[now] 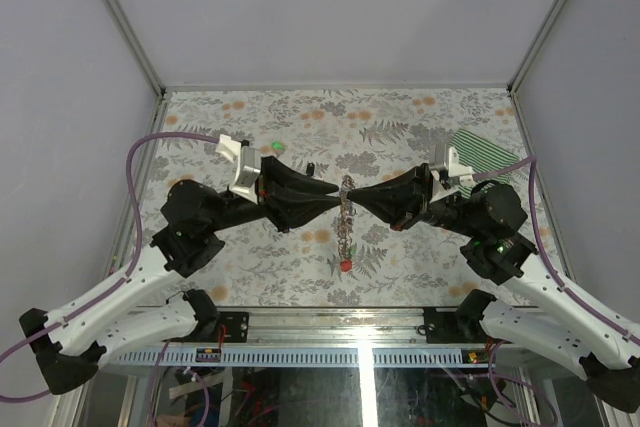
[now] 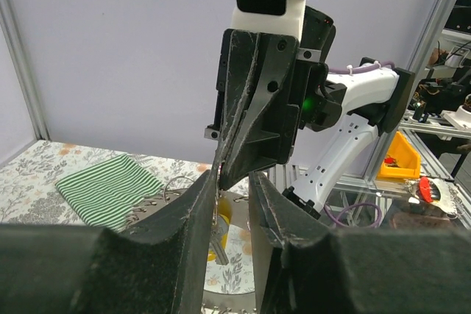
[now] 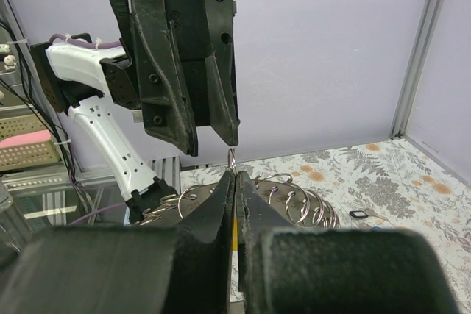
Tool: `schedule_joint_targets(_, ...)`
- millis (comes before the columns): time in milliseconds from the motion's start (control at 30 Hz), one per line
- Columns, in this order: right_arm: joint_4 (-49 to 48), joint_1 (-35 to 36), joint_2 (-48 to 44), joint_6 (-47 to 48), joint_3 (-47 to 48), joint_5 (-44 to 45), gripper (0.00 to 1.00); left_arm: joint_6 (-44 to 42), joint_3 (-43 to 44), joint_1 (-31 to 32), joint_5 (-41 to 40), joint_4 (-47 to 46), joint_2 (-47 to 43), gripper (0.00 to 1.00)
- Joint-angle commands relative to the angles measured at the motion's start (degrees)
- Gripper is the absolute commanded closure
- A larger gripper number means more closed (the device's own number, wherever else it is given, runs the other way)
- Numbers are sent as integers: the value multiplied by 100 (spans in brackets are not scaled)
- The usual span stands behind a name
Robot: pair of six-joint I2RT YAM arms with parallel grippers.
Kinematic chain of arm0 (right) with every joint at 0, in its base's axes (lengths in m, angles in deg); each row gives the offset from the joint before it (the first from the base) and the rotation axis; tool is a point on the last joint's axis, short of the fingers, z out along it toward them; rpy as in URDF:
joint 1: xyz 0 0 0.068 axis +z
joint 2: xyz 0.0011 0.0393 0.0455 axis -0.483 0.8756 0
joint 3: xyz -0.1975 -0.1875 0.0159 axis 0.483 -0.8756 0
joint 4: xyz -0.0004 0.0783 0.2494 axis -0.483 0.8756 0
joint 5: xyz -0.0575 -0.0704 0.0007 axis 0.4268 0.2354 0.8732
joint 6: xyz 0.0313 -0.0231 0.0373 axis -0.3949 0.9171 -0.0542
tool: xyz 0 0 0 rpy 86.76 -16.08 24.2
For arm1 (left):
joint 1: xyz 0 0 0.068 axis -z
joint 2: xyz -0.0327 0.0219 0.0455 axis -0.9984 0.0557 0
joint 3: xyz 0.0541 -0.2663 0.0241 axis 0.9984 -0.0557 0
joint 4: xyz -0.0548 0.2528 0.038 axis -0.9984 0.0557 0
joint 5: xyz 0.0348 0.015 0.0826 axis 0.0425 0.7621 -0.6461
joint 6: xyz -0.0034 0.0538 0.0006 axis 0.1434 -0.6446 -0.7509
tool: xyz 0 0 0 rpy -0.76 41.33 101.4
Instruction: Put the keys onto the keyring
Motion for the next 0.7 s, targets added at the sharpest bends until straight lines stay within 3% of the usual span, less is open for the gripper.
schedule_joint_targets(0,-619,16,-142,51,257,-115,100,55,-97,23,26,-432,9,74)
schedule_joint_targets(367,-781,21,-171,-13,191,-175,100,54,-110,21,-49,-424,19,73)
schedule_joint_targets(667,-783,21,-208,-41,190,-162,100,124,-55,24,233,-524,189,84)
